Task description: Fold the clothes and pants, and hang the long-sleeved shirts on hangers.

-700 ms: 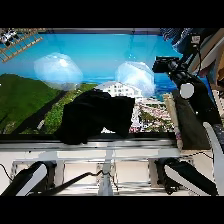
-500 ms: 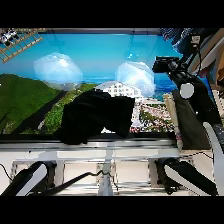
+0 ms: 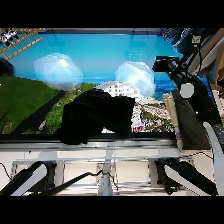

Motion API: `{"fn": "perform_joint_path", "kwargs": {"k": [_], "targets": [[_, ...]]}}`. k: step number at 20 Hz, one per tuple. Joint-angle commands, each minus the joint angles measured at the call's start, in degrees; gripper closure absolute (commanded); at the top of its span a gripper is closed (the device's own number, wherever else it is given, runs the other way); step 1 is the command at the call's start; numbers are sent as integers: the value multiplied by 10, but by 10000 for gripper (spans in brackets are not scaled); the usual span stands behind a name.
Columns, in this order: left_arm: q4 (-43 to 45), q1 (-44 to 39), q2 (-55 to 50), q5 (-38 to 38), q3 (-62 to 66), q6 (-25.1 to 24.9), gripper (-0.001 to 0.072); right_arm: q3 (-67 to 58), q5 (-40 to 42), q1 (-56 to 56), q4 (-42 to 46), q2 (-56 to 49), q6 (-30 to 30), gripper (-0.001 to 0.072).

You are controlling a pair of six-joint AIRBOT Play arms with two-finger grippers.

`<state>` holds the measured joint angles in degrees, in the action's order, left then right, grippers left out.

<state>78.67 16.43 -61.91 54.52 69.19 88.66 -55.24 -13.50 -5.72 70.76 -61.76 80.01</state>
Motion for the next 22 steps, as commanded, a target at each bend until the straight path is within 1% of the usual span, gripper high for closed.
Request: {"fn": "perform_joint_path", "kwargs": {"k": [1, 2, 3, 4, 5, 6, 7, 8, 10, 11, 12, 13, 15, 17, 18, 20, 22], "targets": [[-116, -33, -28, 159, -56, -86, 17, 0, -19, 0, -77, 0, 5, 347], [-108, -45, -25, 176, -82, -85, 17, 0, -56, 0, -104, 1, 5, 363], [-106, -56, -20, 186, -110, -85, 18, 0, -99, 0, -108, 0, 5, 430], [-109, -67, -11, 189, -139, -85, 18, 0, -151, 0, -106, -2, 5, 572], [-111, -80, 1, 189, -168, -86, 19, 0, -207, 5, -99, -3, 4, 599], [-111, -100, 17, 186, -200, -87, 19, 0, -261, 16, -99, -5, 3, 499], [-113, -121, 34, 177, -229, -99, 19, 0, -323, 34, -97, -5, -4, 310], [-113, -148, 54, 164, -262, -110, 18, 1, -384, 54, -101, -5, -30, 315], [-113, -200, 83, 135, -316, -111, 17, 18, -538, 101, -161, -8, -124, 315], [-113, -224, 86, 118, -334, -111, 17, 40, -615, 120, -194, -15, -156, 313], [-113, -247, 82, 102, -348, -105, 17, 68, -656, 129, -211, -22, -173, 311], [-112, -265, 75, 85, -356, -95, 17, 104, -659, 128, -220, -28, -190, 309], [-113, -288, 51, 39, -358, -72, 17, 160, -612, 112, -243, -38, -223, 310], [-112, -292, 29, 9, -358, -61, 17, 173, -579, 77, -249, -53, -259, 310], [-100, -291, 18, 0, -358, -47, 17, 173, -558, 55, -249, -63, -280, 310], [-70, -291, -2, 1, -358, -18, 17, 173, -499, 15, -248, -85, -289, 309], [-51, -291, -9, 3, -358, -14, 18, 162, -462, -10, -247, -119, -301, 309]]}}
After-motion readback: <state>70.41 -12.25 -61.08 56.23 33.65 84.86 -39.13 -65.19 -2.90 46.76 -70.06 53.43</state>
